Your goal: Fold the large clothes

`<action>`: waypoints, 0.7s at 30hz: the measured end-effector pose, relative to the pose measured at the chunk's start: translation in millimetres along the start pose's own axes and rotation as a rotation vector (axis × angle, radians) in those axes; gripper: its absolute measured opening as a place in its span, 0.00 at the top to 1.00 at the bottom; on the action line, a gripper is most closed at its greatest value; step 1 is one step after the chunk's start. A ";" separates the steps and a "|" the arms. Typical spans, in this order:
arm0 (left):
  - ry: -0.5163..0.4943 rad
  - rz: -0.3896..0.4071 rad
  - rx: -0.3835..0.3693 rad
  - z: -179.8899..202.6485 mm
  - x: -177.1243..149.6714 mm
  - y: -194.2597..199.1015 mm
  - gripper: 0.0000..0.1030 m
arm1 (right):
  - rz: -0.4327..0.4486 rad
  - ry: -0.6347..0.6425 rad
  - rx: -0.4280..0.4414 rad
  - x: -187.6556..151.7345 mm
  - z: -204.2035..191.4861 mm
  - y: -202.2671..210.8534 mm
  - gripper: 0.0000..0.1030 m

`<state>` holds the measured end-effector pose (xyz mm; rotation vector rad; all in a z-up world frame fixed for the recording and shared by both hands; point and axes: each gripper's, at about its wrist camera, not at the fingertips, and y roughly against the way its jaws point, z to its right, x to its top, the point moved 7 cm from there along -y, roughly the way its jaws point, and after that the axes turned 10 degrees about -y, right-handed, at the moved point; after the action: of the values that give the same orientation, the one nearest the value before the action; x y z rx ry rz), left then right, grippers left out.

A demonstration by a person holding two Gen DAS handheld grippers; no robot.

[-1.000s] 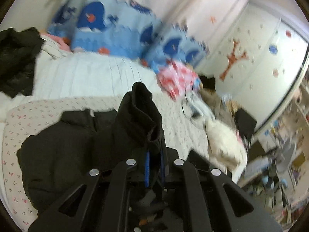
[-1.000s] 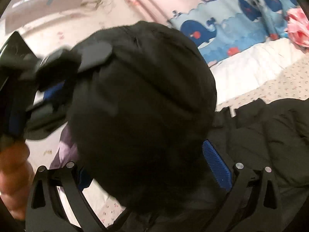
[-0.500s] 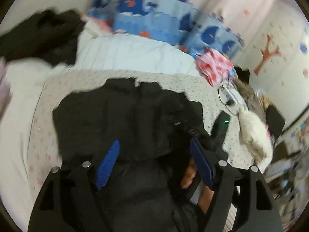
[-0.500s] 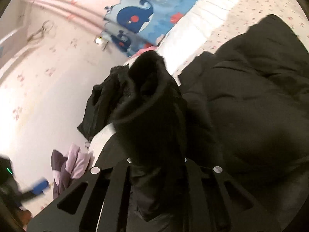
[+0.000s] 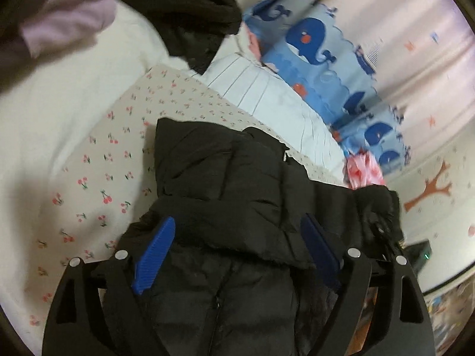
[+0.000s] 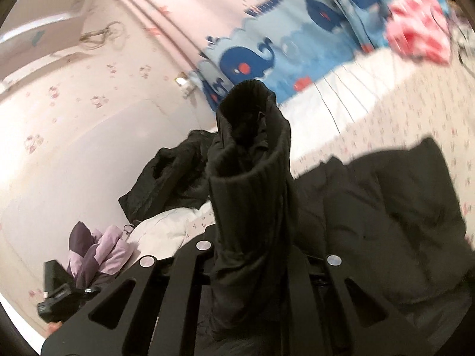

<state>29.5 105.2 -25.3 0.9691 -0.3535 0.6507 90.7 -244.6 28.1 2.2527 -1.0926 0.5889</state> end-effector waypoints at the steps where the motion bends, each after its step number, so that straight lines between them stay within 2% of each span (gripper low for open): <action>1: 0.015 0.000 0.002 -4.8 -1.8 -7.1 0.20 | 0.002 0.013 -0.001 2.5 -2.2 0.8 0.91; 5: 0.035 -0.011 0.001 -12.1 -0.8 -32.8 0.20 | -0.028 0.042 -0.064 10.3 9.5 -8.5 0.91; 8: 0.050 -0.006 0.003 -17.7 4.0 -48.4 0.20 | -0.058 -0.012 -0.107 13.3 34.0 -17.4 0.91; 10: 0.058 -0.004 0.004 -22.8 5.2 -55.3 0.20 | -0.040 -0.024 -0.103 21.2 40.3 -13.2 0.91; 14: 0.120 0.020 -0.014 -30.3 16.6 -58.4 0.20 | 0.029 0.031 -0.070 40.4 31.1 5.4 0.91; 17: 0.086 0.045 -0.008 -21.9 22.2 -54.8 0.18 | 0.062 0.034 -0.067 50.5 33.9 16.3 0.91; 21: 0.065 0.029 -0.005 -17.3 20.3 -61.3 0.18 | 0.040 -0.064 -0.138 53.2 79.3 12.2 0.91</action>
<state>84.8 102.6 -62.9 0.9374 -0.3116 0.7061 122.3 -332.4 4.4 2.1477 -1.1750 0.4461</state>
